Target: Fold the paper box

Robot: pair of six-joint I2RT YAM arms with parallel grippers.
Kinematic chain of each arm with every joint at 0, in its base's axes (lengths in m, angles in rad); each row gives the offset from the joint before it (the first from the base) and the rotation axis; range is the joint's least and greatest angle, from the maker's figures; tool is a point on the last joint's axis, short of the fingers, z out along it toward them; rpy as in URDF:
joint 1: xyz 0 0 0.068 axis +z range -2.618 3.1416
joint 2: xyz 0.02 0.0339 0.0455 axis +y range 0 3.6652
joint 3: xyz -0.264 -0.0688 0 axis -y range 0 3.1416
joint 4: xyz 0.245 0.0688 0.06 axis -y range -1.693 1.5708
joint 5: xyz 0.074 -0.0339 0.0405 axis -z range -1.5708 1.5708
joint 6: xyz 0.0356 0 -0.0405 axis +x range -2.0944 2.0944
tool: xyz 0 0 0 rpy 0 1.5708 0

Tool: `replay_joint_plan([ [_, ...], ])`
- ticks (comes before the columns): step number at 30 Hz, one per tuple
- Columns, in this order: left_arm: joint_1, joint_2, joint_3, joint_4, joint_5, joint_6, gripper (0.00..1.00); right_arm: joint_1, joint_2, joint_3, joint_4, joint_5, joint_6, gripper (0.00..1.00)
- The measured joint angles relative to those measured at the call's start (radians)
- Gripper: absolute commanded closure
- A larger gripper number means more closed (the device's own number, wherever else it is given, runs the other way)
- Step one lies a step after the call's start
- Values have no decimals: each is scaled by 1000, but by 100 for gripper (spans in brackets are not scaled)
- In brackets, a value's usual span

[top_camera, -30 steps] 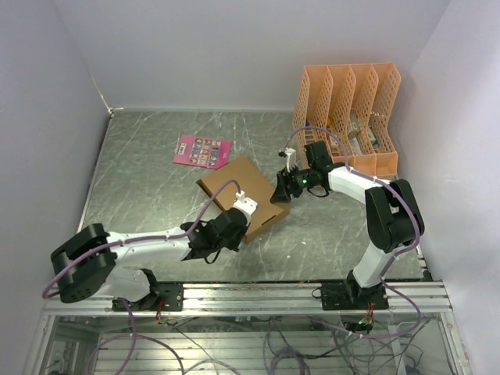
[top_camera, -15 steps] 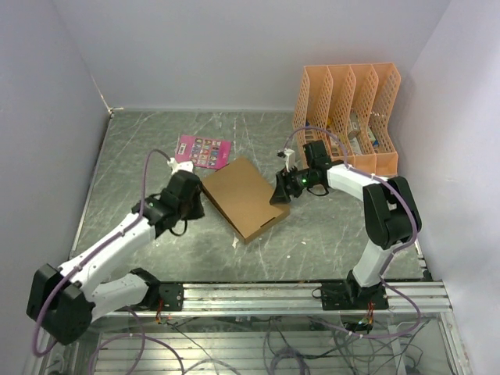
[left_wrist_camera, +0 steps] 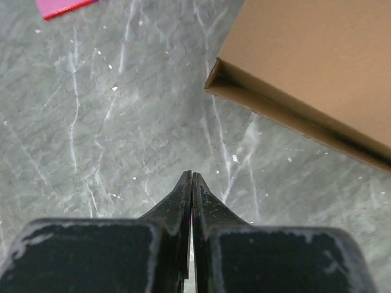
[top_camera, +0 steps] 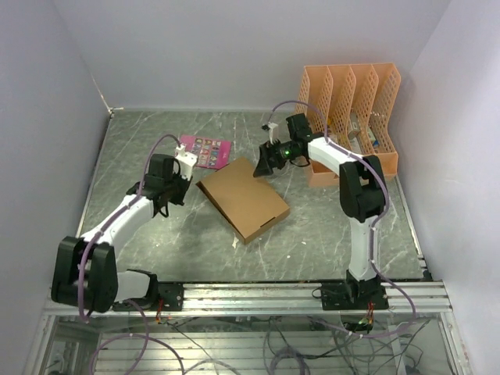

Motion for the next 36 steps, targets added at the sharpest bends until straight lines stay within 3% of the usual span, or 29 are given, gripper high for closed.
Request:
replay_joint_plan([
  [4, 57, 99, -7, 37, 86, 86, 93, 10, 122, 99, -18, -22, 40, 34],
  [9, 61, 235, 0, 69, 155, 129, 93, 15, 147, 112, -18, -72, 87, 46],
  [19, 52, 391, 127, 150, 203, 51, 93, 49, 146, 102, 0, -86, 117, 52],
  [26, 24, 393, 155, 150, 169, 8, 93, 49, 135, 91, 6, -68, 121, 50],
  [30, 24, 393, 156, 146, 169, 4, 93, 49, 135, 91, 7, -68, 120, 39],
  [36, 52, 330, 192, 47, 148, -99, 71, 47, 127, 88, -18, -60, 97, 27],
])
